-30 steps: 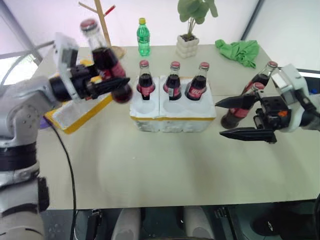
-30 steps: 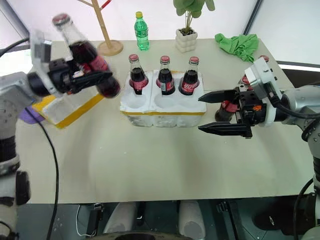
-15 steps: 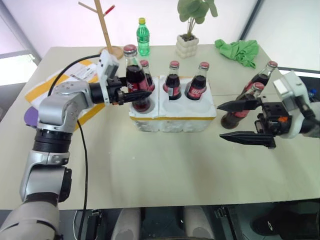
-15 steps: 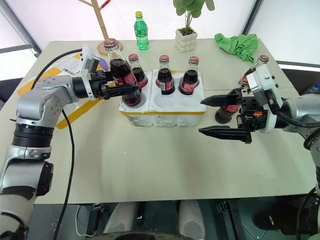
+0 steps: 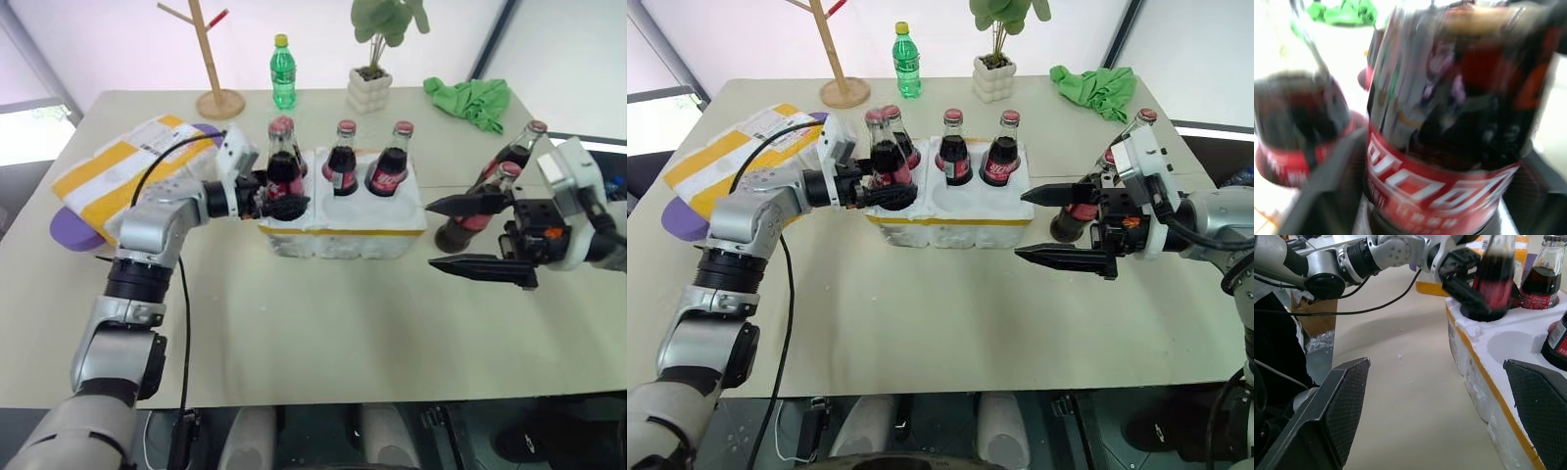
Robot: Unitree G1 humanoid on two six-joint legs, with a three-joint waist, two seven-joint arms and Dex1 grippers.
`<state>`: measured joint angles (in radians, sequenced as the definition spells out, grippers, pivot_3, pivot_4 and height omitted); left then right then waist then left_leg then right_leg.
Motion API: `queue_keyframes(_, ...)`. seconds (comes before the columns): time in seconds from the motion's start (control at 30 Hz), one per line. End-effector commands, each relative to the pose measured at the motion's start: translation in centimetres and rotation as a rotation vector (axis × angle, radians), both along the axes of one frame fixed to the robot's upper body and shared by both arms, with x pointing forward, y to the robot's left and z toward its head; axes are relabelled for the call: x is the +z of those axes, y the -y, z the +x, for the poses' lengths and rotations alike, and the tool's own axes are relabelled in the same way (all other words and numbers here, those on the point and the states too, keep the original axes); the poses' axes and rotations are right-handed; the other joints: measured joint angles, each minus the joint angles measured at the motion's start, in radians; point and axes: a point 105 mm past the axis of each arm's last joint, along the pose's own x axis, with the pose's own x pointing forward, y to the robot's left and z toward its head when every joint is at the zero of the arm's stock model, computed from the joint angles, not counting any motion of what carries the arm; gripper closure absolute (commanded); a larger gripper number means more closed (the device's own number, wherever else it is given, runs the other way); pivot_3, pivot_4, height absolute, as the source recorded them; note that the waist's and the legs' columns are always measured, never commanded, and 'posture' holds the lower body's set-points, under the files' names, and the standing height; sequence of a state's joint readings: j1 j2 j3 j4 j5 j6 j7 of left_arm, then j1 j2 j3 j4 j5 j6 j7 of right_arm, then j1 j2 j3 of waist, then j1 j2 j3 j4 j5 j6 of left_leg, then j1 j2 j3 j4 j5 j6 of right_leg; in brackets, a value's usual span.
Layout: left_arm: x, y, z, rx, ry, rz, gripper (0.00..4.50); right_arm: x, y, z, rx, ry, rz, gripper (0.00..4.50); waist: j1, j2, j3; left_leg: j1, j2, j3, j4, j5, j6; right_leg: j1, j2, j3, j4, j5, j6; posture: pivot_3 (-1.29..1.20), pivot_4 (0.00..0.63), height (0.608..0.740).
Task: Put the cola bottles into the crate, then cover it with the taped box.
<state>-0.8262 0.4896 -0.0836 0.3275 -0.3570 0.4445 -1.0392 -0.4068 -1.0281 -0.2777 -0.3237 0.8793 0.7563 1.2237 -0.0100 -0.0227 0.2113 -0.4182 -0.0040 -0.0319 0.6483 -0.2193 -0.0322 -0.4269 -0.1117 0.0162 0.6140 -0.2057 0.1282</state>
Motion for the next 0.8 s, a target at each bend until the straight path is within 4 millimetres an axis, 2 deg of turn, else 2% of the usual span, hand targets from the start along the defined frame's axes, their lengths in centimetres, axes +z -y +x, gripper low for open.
queue_keyframes(0.03,0.0,-0.1,-0.3,-0.014,0.035,0.024,0.03,0.9,-0.5,-0.4,0.029,0.053,0.012,0.0,0.0,0.0,0.0,0.0,0.0,0.0,0.0,0.0,0.0,0.0,0.0,0.0,0.0,0.0,0.0,0.0,0.15,0.74)
queue_keyframes(0.23,-0.2,-0.1,-0.9,-0.029,0.031,0.02,0.03,0.9,-0.4,-0.3,0.024,0.056,0.012,0.0,0.0,0.0,0.0,0.0,0.0,0.0,0.0,0.0,0.0,0.0,0.0,0.0,0.0,0.0,0.0,0.0,0.15,0.74)
queue_keyframes(0.47,3.3,-2.3,-2.5,-0.016,0.069,-0.019,0.03,0.8,0.3,0.0,-0.017,0.054,0.003,0.0,-0.005,0.0,0.0,0.0,0.0,0.0,0.0,0.0,0.0,0.0,0.0,0.0,0.0,0.0,0.0,0.0,0.15,0.74)
queue_keyframes(0.67,7.2,-5.9,-6.5,-0.012,0.125,0.013,0.03,-0.2,1.7,0.5,-0.075,0.021,-0.011,0.0,-0.007,0.0,0.0,0.0,0.0,0.0,0.0,0.0,0.0,0.0,0.0,0.0,0.0,0.0,0.0,0.0,0.15,0.74)
queue_keyframes(0.8,9.0,-6.1,-9.3,-0.058,0.109,0.004,0.03,-0.7,2.9,1.2,-0.131,0.004,-0.012,0.0,-0.002,0.0,0.0,0.001,0.0,0.0,0.0,0.0,0.001,0.0,0.0,0.0,0.0,-0.002,-0.003,0.0,0.15,0.74)
